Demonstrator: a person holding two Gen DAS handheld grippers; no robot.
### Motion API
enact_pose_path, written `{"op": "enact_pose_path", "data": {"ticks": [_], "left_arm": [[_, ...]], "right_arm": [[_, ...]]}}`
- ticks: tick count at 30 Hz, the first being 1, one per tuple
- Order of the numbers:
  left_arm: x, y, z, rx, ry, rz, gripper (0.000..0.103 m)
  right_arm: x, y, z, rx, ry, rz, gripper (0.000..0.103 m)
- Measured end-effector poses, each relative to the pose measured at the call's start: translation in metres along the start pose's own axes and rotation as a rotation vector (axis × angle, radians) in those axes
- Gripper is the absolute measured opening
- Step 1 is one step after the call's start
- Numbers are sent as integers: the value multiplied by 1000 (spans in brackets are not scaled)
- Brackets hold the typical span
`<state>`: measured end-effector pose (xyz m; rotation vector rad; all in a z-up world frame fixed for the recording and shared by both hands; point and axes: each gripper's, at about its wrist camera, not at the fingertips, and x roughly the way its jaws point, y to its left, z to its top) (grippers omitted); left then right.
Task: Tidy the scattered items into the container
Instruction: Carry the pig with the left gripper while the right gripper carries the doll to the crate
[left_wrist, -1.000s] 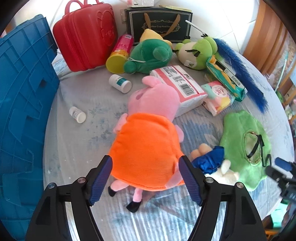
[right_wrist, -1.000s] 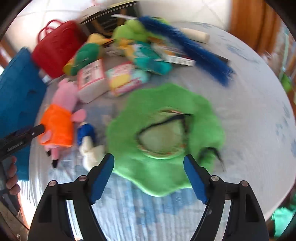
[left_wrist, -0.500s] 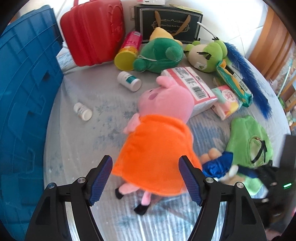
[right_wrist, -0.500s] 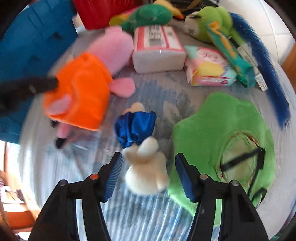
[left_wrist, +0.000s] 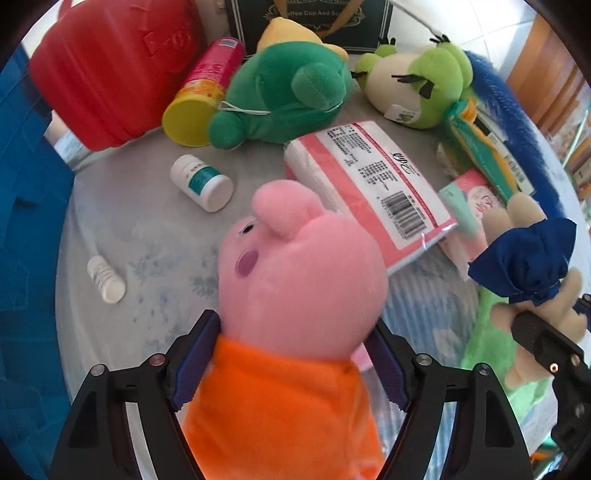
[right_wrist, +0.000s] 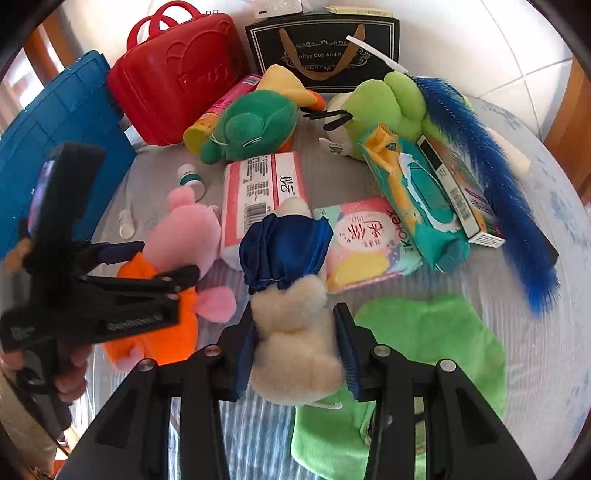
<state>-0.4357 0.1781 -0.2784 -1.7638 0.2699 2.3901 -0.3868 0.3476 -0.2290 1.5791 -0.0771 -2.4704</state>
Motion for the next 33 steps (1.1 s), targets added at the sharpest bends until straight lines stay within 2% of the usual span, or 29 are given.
{"op": "enact_pose_path", "data": {"ticks": [3,6,11,17,23,33], "left_arm": [[5,-1,3,5,1,7,79],[7,-1,2,-7,-13,16,73],[-13,4,-5,-40,-56,11,67],[-67,9,-18,-71,-182,11,66],[-127,8,-35,-85,-324,23,66],[-224,4,-51,-149,-521,108,66]], "right_arm": [[9,1,-1,5,21,16,39],[13,1,5,2,36,16,39],[6,6,4,-12,16,13,39],[-20,20,6,-42,-49,16,39],[-67,37,7,-82,-157,5,39],[-145,56,19,-184,-323,28,39]]}}
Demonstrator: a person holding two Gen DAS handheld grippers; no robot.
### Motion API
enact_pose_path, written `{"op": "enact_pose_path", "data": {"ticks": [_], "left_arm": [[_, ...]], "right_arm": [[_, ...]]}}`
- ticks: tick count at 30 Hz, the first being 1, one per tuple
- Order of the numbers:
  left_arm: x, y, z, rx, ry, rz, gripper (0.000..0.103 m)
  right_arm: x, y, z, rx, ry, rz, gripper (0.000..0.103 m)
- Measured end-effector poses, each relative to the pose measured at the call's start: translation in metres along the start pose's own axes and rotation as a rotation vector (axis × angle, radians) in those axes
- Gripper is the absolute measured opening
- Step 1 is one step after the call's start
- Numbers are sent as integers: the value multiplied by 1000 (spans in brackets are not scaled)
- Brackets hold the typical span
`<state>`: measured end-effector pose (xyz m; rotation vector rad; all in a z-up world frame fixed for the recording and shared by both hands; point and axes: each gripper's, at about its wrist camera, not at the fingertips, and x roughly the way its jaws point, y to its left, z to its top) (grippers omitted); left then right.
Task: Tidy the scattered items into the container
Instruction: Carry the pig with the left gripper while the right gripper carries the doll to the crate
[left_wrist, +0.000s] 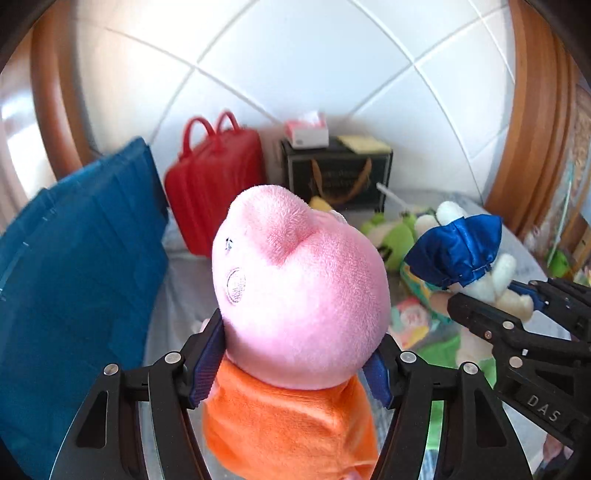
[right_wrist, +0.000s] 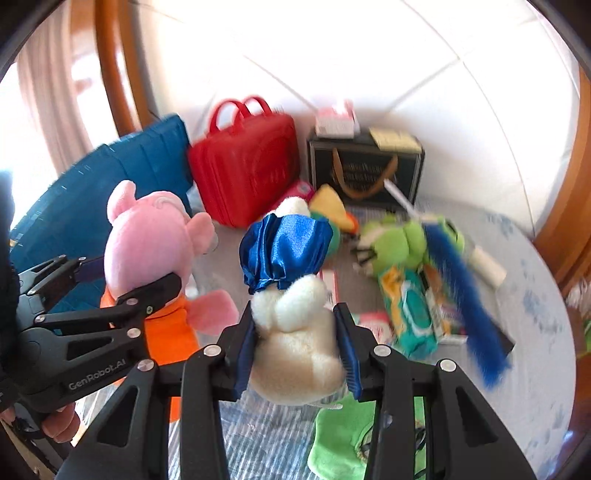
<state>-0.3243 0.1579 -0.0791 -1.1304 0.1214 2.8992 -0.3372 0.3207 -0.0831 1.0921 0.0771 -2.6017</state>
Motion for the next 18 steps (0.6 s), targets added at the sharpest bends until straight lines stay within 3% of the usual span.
{"op": "enact_pose_path", "data": {"ticks": [9,13,18], "left_arm": [[-71,32,48,-34,-177,69,66],[-102,74,62,-60,-256,93,66],[-152,160,78,-91,-369,164,66]], "right_arm": [[-57,26,46,-68,-149,1,39],[-80,63,73,-113,-231,-3,39],[-94,141,101,-158,-327,32,39]]}}
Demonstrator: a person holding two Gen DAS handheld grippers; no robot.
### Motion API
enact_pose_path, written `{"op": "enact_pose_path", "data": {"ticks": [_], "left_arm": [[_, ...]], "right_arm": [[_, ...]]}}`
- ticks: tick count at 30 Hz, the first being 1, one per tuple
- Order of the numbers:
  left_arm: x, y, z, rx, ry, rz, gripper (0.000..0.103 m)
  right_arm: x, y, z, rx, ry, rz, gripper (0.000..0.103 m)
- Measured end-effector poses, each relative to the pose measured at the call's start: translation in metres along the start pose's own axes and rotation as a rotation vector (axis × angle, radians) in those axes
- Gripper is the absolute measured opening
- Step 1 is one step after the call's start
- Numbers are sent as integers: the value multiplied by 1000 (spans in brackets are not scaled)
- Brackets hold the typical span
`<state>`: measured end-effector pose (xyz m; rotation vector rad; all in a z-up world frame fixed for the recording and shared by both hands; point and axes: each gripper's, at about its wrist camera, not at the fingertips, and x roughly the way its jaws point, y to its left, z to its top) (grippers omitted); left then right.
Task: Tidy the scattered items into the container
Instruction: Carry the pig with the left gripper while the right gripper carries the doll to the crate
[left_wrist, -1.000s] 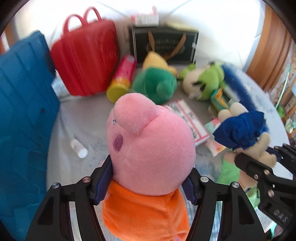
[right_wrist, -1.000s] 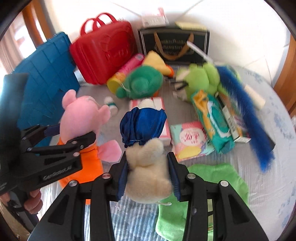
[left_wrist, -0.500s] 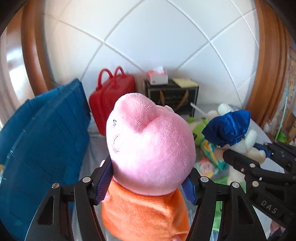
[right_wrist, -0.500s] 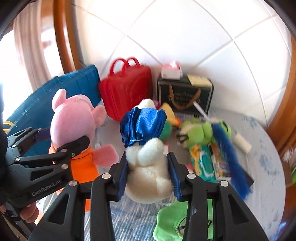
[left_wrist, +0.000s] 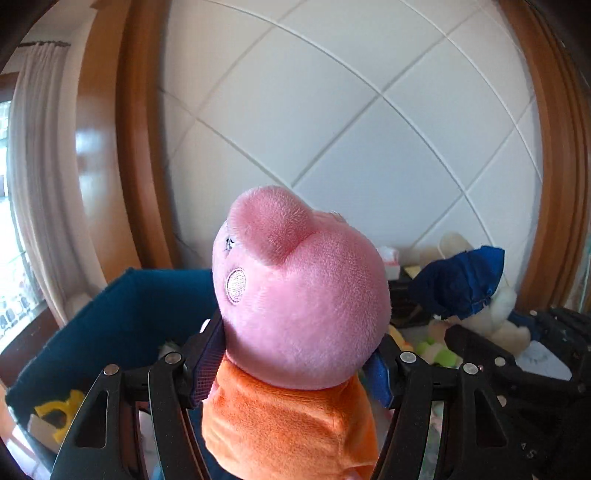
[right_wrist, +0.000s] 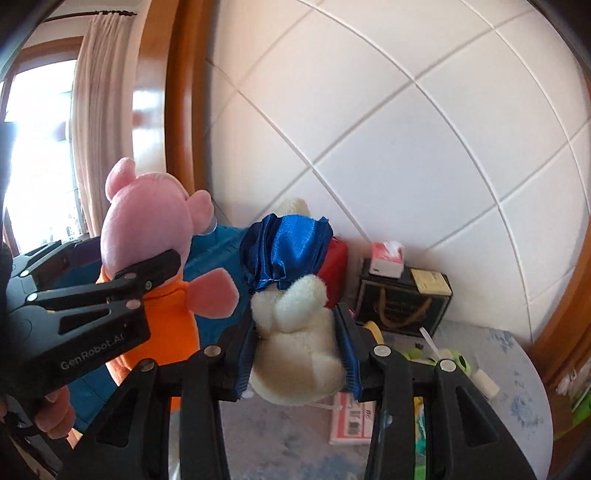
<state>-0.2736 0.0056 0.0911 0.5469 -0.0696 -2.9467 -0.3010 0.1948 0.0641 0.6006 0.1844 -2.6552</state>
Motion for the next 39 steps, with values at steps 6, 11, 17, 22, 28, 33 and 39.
{"op": "enact_pose_path", "data": {"ticks": [6,11,17,22,28,33,39], "left_arm": [[-27,125,19,-34,-71,144,67],[-7,211,-7,-71,30,192,67],[48,264,-64,-113,246,210,69],[54,277,-92,-127,301,187,71],[37,285,-104,-133,313,191,80],[21,286,-113,-142,330,198,81],[7,293,-128,-154,343,202,82]], "right_arm": [[18,107,43,-34,-54,99,39],[51,198,57,-56,-34,186,39],[94,274,39,-104,100,232,40],[117,295,16,-127,198,233,39],[119,308,1,-155,247,237,39],[112,319,-3,-163,260,235,39],[103,325,-2,-162,247,230,39]]}}
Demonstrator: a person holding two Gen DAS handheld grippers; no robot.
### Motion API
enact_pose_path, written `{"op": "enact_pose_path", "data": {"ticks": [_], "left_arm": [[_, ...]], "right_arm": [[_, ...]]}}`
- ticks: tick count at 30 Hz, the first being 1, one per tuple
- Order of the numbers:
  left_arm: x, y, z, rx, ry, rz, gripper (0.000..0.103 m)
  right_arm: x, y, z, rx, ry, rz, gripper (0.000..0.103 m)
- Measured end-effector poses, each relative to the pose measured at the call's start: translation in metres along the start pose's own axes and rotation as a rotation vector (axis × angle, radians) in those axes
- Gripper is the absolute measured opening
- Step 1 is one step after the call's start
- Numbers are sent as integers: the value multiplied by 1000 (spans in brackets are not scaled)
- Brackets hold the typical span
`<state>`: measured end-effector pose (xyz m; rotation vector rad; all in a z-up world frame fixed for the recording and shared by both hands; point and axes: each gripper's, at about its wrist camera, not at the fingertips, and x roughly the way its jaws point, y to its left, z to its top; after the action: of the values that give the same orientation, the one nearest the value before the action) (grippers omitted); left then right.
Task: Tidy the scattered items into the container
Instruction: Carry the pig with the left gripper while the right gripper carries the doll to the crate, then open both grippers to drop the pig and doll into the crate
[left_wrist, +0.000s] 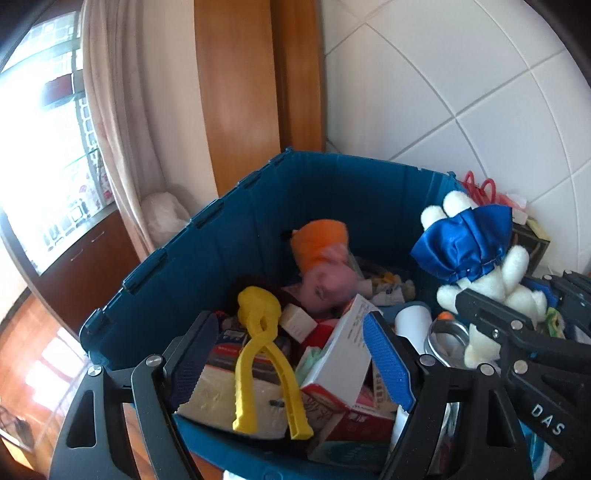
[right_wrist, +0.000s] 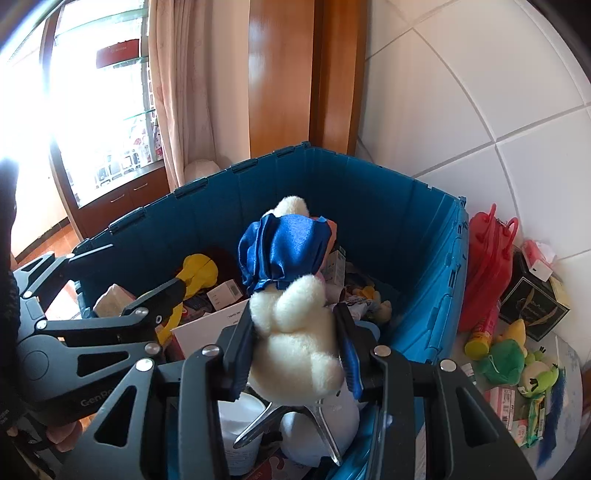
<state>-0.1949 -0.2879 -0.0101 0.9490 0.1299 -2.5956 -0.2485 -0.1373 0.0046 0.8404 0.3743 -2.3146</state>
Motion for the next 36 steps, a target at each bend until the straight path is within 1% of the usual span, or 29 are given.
{"op": "enact_pose_path", "data": {"ticks": [3,4,6,7,8,10,15,16,17,19,24,27,29,30,32,36], "left_arm": [[-2,5,-4,-3,3,1,82],[-3,6,-5,-4,3,1,82],[-5,8,-7,-3,2,0,82],[-5,8,-8,-2,1,0,82],[-6,9,-9,-2,0,-2,82],[-8,10,-11,-4,0,-5,82],[-13,9,-14,2,-4,-17,82],[-15,8,-15,3,-8,-21,82],[-17,8,-16,4,-11,-26,82],[-20,6,-15,4,-18,-35,82],[-28,-3,-16,10,-40,-67,83],[-37,-14,-17,22,-64,-97,85],[-43,-23,-16,29,-86,-119,88],[-46,-27,-16,33,-94,-129,88],[-52,-39,-14,46,-106,-143,92],[-64,-68,-12,78,-144,-168,97]], "right_arm": [[-3,0,2,0,-12,-10,39],[-4,0,3,2,-16,-12,42],[-5,1,4,7,-19,-18,43],[-6,1,3,11,-21,-21,48],[-8,1,2,16,-23,-26,56],[-10,1,2,18,-28,-33,66],[-24,-4,-1,38,-54,-51,67],[-28,-6,-2,43,-62,-58,68],[-31,-7,-3,46,-67,-62,73],[-38,-10,-7,53,-77,-71,77],[-55,-20,-18,82,-96,-92,77],[-66,-31,-26,106,-103,-111,78],[-73,-40,-33,127,-108,-126,85],[-76,-44,-35,137,-110,-134,86],[-84,-54,-43,161,-121,-148,87],[-103,-78,-56,205,-138,-188,87]]}}
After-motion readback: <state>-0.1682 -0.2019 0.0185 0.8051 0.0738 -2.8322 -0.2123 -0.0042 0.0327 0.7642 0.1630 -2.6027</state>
